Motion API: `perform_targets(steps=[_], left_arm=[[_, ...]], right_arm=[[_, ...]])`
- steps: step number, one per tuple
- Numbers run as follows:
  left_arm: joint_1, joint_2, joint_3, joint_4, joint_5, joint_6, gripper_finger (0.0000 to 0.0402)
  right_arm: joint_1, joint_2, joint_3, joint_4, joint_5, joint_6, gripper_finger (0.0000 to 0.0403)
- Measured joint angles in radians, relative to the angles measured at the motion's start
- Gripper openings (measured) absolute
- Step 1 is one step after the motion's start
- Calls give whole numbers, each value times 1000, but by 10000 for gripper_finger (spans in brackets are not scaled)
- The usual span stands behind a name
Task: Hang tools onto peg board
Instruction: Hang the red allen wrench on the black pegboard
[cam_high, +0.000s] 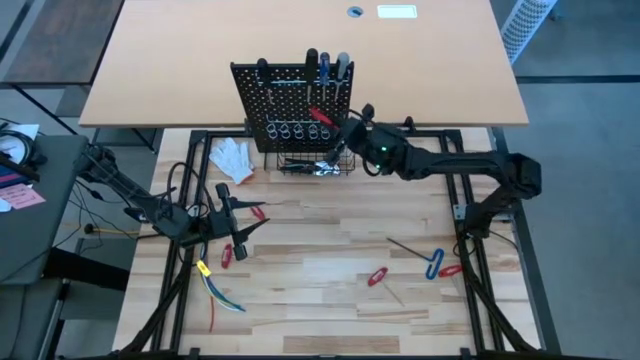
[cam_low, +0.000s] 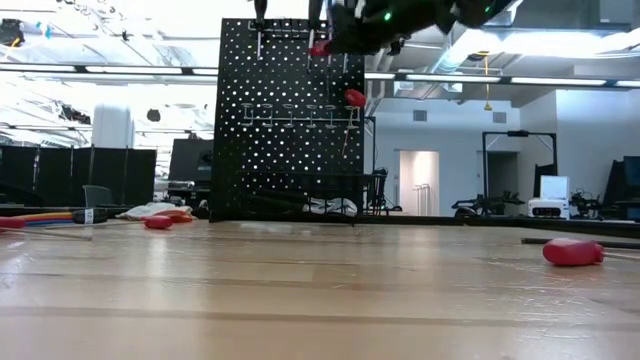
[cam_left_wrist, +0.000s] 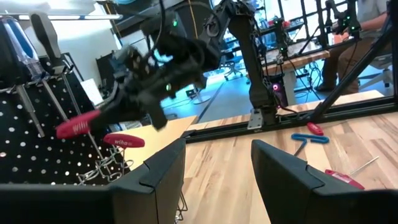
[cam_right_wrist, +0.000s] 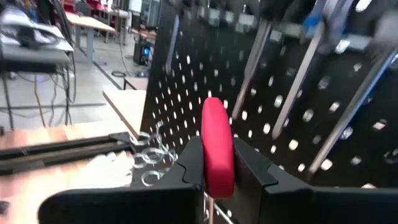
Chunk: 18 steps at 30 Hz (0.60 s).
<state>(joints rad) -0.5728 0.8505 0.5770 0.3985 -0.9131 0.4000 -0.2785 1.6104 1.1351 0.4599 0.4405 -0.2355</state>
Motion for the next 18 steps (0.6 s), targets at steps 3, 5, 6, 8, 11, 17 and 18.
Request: perform_targets(steps=[3, 5, 6, 8, 11, 17, 18], left_arm=[[0, 0, 0, 0, 0, 0, 180], [0, 0, 0, 0, 0, 0, 180], [0, 0, 0, 0, 0, 0, 180], [0, 0, 0, 0, 0, 0, 180], [0, 0, 0, 0, 0, -1, 180], [0, 0, 0, -1, 0, -4, 180], [0, 0, 0, -1, 0, -4, 180]], right_arm=[[-12, 33, 0, 1, 5, 3, 46], [-17, 44, 0, 2, 5, 19, 46], [-20, 46, 0, 0, 5, 29, 46], [-28, 46, 0, -24, 5, 52, 46], [-33, 46, 0, -61, 5, 81, 55], [-38, 35, 0, -133, 5, 73, 123], [-35, 27, 0, -137, 5, 72, 134]])
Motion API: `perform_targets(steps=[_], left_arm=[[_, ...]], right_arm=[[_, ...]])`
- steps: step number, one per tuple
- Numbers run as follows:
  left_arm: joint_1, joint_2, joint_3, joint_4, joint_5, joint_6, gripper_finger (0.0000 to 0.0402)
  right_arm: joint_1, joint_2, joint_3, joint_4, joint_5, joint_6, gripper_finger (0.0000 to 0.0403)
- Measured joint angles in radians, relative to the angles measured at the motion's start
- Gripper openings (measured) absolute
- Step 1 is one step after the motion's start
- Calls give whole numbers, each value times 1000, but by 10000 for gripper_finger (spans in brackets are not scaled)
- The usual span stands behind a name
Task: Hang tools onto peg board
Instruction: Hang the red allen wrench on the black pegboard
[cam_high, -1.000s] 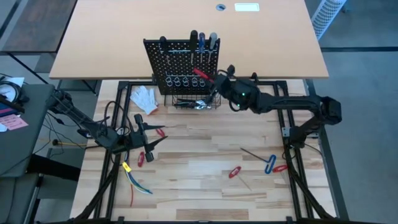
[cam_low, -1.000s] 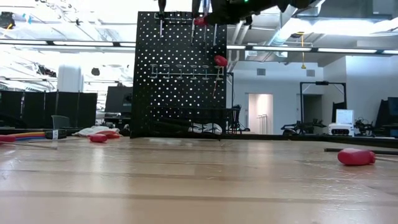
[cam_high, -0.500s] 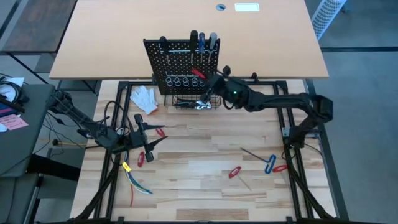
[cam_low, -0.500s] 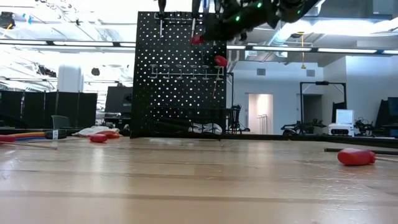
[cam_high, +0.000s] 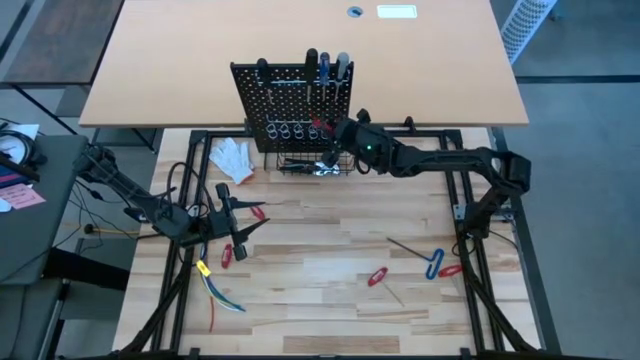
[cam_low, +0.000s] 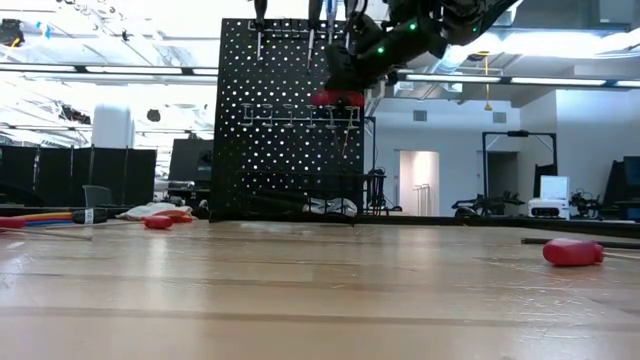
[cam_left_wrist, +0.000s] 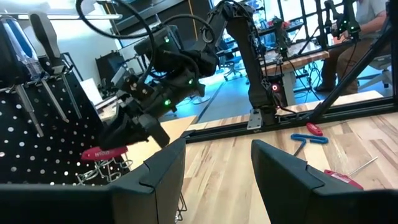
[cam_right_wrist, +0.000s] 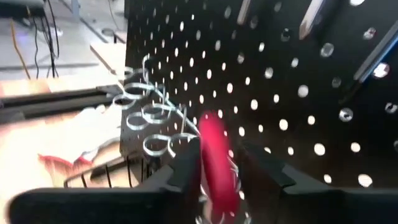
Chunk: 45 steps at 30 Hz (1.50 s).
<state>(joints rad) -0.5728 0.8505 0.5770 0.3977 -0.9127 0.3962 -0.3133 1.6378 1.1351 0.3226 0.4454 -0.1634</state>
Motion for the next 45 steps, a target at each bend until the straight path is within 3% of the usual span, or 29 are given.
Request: perform_targets(steps=[6, 12, 21, 26, 31, 34, 38, 42, 45], left_arm=[[0, 0, 0, -4, 0, 0, 180], [0, 0, 0, -5, 0, 0, 180], [0, 0, 0, -4, 0, 2, 180], [0, 0, 0, -5, 0, 3, 180], [-29, 0, 0, -5, -73, 9, 180], [-48, -1, 0, -6, -151, 27, 180], [-60, -1, 0, -6, -174, 29, 180], [-60, -1, 0, -6, -176, 27, 180], [-60, -1, 0, -5, -177, 26, 180]], right_arm=[[54, -88, 0, -103, 1, -52, 177], [109, -170, 1, -269, 0, -17, 185], [70, -105, 1, -322, -117, 27, 136], [73, -76, 0, -206, 55, 66, 100], [177, -106, 2, -172, 36, 6, 79], [275, -124, 2, -292, 5, -9, 77], [411, -122, 1, -642, -73, 44, 77], [538, -94, 1, -945, -270, 230, 89], [647, -45, 0, -1040, -352, 320, 123]])
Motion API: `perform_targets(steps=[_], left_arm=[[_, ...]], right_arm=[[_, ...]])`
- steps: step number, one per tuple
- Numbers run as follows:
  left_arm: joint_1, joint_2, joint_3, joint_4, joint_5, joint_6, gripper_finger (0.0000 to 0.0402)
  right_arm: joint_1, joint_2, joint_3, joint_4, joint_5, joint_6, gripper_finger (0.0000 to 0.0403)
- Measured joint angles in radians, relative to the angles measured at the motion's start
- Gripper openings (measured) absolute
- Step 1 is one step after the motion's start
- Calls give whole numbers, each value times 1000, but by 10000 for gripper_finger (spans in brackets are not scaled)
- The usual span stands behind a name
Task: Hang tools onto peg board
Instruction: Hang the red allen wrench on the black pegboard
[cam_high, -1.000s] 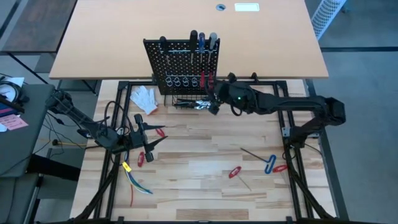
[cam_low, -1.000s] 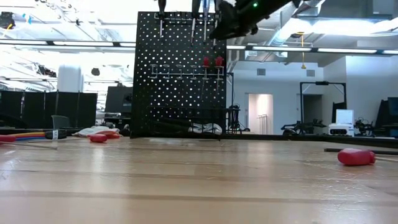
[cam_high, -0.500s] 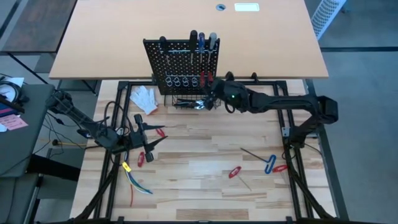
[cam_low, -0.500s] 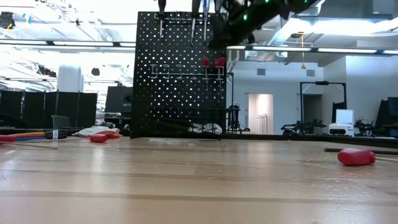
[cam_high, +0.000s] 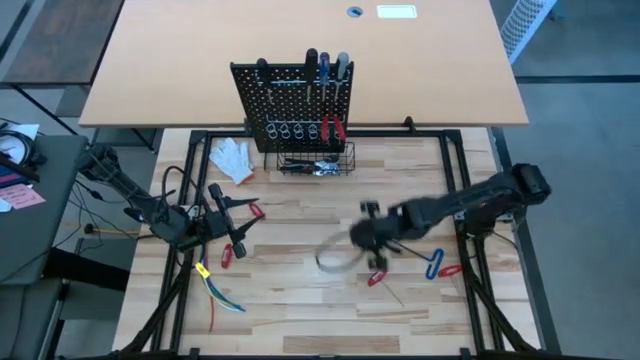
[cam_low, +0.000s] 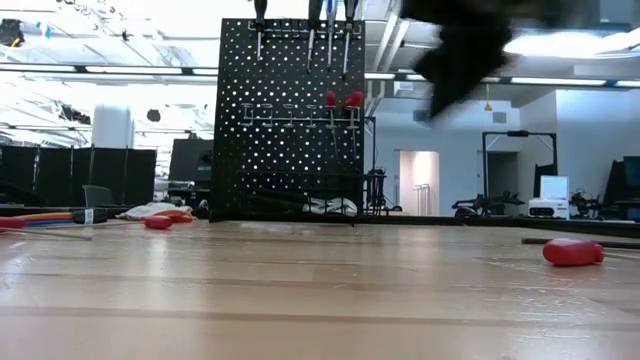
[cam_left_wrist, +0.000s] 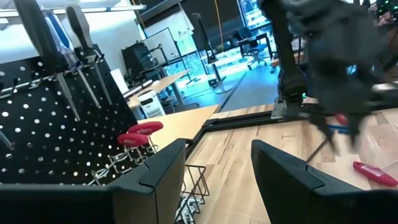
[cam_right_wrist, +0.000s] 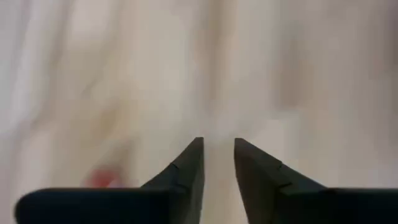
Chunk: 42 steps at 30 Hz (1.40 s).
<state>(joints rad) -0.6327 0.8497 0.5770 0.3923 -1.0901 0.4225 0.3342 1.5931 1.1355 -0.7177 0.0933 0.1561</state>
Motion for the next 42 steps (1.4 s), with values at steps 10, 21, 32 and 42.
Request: perform_targets(steps=[10, 21, 32, 42], left_arm=[[0, 0, 0, 0, 0, 0, 177], [0, 0, 0, -3, 0, 3, 175], [1, 0, 0, -33, 46, 3, 175], [65, 55, 0, -114, 306, -1, 175]], right_arm=[[163, 245, 33, -21, -21, -75, 252], [127, 417, 168, -208, -26, -103, 106], [72, 249, 65, 185, 429, -230, 0], [-120, 63, -212, 1044, 256, -346, 5]])
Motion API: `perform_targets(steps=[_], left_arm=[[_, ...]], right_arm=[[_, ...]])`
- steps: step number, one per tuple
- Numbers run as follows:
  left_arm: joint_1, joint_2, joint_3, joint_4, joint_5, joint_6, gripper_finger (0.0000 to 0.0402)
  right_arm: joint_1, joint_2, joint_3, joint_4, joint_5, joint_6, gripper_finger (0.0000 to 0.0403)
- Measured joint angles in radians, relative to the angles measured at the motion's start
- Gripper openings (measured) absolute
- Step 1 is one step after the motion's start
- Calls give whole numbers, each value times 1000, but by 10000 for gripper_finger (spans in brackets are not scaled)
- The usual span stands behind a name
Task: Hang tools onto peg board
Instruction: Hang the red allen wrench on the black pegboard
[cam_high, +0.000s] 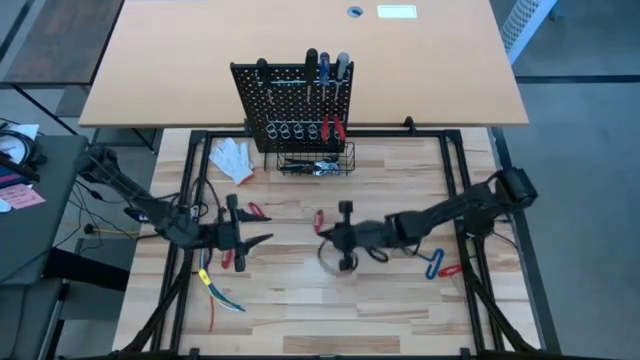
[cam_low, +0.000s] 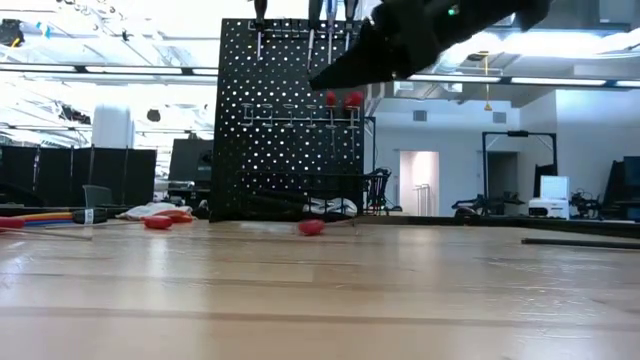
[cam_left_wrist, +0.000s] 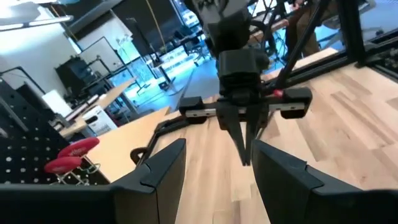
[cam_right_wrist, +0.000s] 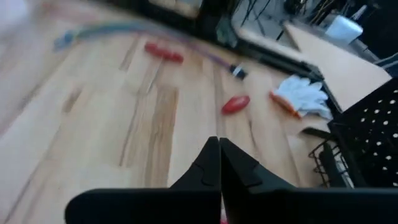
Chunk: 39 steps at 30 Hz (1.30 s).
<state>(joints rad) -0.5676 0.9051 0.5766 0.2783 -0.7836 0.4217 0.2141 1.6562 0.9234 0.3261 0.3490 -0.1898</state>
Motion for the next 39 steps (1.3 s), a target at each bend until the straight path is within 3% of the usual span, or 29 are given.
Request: perform_targets(steps=[3, 7, 11, 14, 18, 23, 25, 28, 34, 39], left_arm=[[30, 25, 0, -6, 3, -20, 175], [67, 30, 0, -44, 8, -84, 175], [106, 29, 48, -242, 39, -210, 175], [133, 36, 87, -386, 92, -321, 175], [156, 44, 95, -447, 103, -374, 175], [173, 56, 95, -447, 108, -361, 175], [173, 66, 95, -448, 110, -321, 175], [172, 106, 95, -445, 111, -251, 175], [176, 243, 94, -412, 134, -88, 175], [189, 337, 93, -216, 129, 23, 175]], right_arm=[[-78, 7, 0, -54, -79, 55, 39], [-192, 82, 0, -87, -171, 143, 115], [-258, 187, 0, -90, -221, 162, 179], [-279, 266, 13, -91, -258, 132, 194], [-280, 335, 52, -102, -263, 129, 160], [-275, 375, 82, -138, -269, 129, 43], [-273, 378, 79, -128, -270, 130, 14], [-288, 381, 53, -29, -317, 172, 10], [-317, 385, -17, 302, -605, 263, 2], [-311, 381, -57, 581, -780, 343, 1]])
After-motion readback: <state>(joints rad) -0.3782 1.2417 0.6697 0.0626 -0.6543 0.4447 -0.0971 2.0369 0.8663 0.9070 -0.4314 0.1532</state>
